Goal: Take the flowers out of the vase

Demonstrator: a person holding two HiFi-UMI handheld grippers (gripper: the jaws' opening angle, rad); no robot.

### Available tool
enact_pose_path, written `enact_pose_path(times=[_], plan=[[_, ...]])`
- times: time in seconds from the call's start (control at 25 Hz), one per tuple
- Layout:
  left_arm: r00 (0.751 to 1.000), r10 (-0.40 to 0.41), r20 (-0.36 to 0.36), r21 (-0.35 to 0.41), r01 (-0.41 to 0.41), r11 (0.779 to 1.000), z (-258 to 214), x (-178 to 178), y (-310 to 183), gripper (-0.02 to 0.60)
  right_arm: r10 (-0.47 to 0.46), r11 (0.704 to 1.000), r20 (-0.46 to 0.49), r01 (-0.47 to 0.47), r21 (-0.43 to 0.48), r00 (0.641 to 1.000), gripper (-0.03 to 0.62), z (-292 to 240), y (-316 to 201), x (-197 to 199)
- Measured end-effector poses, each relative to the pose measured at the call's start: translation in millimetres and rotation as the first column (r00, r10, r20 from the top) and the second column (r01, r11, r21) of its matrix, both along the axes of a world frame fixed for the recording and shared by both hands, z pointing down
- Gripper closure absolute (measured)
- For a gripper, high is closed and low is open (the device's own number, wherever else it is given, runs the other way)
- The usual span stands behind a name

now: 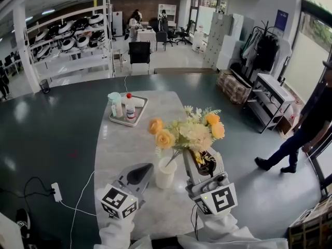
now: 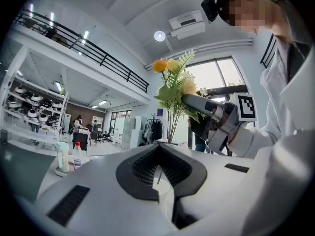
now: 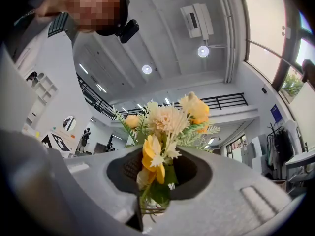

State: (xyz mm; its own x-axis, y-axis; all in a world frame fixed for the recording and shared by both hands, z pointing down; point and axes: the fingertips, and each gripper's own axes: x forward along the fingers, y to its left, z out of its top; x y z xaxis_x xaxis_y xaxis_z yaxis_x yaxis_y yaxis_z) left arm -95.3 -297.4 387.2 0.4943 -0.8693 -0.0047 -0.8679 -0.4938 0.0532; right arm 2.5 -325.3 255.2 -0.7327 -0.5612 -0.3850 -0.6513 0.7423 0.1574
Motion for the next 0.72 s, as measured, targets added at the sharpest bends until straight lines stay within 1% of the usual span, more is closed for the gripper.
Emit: enact_pose_path(times=[0.24,0.44,0.56,0.72], plan=[[0.998,0.061,-0.019,-0.030,-0.061,0.998,20,33,-3,0.580,0.090,0.996,-0.037,-0.091,-0.023,0.995,0.494,17,-11,38],[0.992,0.118,-0.044,-0.064,-0.121,0.991,38,56,-4,0.580,0.175,0.982,-0.090,-0.180,-0.054,0.980,0.493,42,-13,61],[0.989,0.135,-0.059,-0.092,-0.140,0.986,52,67,-1,0.580,0.218,0.969,-0.115,-0.229,-0.091,0.969,0.493,65,-16,76],[0.986,0.144,-0.082,-0.140,-0.154,0.978,74,77,4,0.580,0.248,0.948,-0.147,-0.271,-0.165,0.957,0.493,101,-17,89]])
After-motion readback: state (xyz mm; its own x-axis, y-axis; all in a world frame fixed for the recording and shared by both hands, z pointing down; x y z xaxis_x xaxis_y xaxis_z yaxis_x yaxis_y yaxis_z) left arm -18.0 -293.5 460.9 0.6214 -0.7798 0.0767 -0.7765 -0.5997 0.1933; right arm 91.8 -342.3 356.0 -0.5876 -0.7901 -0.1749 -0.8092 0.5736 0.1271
